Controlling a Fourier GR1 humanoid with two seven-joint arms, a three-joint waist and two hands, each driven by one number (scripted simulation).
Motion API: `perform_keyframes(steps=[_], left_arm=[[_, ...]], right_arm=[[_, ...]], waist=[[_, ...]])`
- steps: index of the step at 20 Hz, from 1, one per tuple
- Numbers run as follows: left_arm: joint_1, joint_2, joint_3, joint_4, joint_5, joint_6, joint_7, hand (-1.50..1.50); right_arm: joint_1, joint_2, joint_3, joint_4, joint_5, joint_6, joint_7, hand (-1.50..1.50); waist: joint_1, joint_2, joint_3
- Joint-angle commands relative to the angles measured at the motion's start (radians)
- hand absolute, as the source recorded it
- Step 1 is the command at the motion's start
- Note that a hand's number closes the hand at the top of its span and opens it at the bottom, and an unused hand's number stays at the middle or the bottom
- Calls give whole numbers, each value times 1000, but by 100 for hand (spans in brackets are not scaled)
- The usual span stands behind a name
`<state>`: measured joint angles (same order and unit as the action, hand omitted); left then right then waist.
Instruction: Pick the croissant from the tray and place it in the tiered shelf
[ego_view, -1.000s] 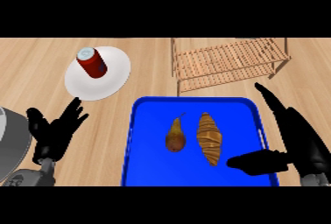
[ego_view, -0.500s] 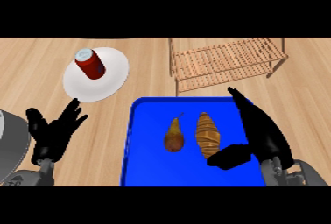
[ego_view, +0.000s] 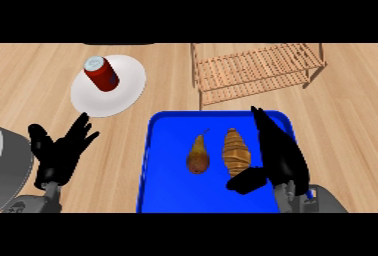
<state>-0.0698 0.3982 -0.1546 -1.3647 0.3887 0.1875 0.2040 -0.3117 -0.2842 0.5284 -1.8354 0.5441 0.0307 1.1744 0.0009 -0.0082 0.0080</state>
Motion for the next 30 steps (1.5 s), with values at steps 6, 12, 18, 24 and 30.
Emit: perform_keyframes(steps=[6,12,18,24,30], left_arm=[[26,-11,-4,-13,-10,-16,52,0],[-32,-38,2,53,-35,-20,56,0],[22,-41,14,-10,-43,-31,76,0],[-41,-53,62,83,-66,-58,57,0],[-12,-77,69,45,-94,-56,66,0]], right_arm=[[-5,145,14,150,148,-11,120,-150],[15,148,-49,166,190,34,72,-150],[-11,213,-69,280,281,12,5,-150],[14,206,-160,327,289,-28,-148,-150],[9,282,-111,443,315,-95,-190,-150]], waist=[[7,8,-8],[-6,9,-8],[3,8,-8],[-2,10,-8],[3,9,-8]])
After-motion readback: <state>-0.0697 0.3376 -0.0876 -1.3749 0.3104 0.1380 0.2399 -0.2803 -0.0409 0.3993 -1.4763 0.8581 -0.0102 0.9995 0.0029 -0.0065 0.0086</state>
